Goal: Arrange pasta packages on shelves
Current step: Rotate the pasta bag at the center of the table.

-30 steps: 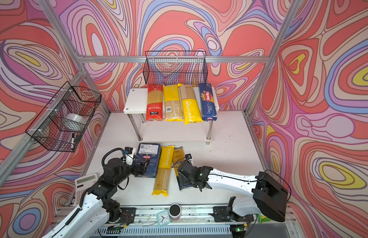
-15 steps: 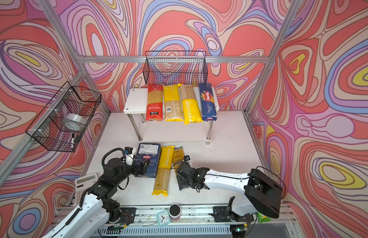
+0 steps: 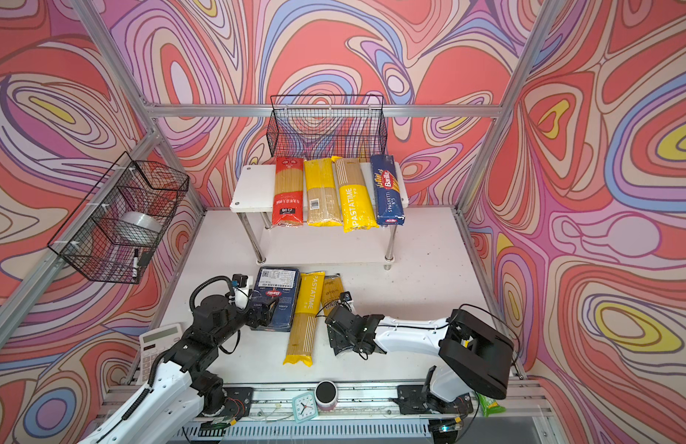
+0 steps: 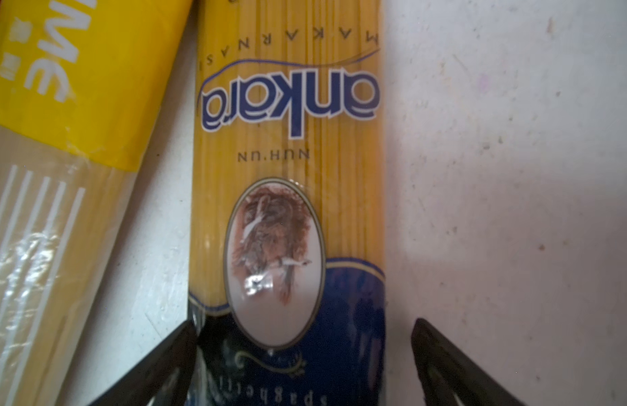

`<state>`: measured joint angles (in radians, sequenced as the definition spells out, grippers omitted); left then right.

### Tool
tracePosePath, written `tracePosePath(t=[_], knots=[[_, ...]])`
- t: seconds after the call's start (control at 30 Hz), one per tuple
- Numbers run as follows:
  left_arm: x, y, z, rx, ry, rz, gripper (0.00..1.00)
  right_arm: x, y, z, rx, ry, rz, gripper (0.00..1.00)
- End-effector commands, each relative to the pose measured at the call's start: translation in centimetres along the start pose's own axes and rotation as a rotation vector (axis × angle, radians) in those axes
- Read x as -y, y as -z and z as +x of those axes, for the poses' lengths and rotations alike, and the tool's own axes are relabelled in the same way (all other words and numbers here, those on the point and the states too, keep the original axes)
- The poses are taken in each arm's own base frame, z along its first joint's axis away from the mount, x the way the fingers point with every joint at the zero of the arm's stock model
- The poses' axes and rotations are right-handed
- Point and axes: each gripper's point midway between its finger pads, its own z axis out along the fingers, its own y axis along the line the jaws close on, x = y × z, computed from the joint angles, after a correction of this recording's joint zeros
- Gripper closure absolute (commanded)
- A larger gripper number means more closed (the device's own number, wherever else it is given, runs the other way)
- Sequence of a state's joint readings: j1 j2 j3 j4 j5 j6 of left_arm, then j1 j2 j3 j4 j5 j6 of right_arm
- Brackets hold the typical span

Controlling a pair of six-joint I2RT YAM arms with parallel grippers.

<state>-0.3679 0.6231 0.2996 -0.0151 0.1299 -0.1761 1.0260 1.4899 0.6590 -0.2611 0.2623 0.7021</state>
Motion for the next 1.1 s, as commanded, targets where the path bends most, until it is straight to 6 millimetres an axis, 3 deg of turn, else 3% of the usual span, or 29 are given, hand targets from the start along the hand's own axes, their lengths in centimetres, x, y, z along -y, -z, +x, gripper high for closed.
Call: tracePosePath(t=[0.0,0.47,0.73,1.07], knots=[[0.3,0.3,-0.8,0.016,-0.011,0.007,0.00,0.8,-0.8,1.6,-0.036,0.004,0.025,0.02],[0.3,0.3,-0.9,0.016,-0.012,0.007,0.00,1.9,-1.8,2.5,-0.037,-0.026,0.009,0.04],[0.2,0.3,-0.8,0.016,-0.010,0.002,0.00,1.4,-2.7,2.9,-0.080,-0.014,0.013,0.17],[0.2,0.2,-0.8,0.014,-0.010,0.000,0.00,1.8,-1.0,2.0,-0.023,-0.056,-0.002,0.39]])
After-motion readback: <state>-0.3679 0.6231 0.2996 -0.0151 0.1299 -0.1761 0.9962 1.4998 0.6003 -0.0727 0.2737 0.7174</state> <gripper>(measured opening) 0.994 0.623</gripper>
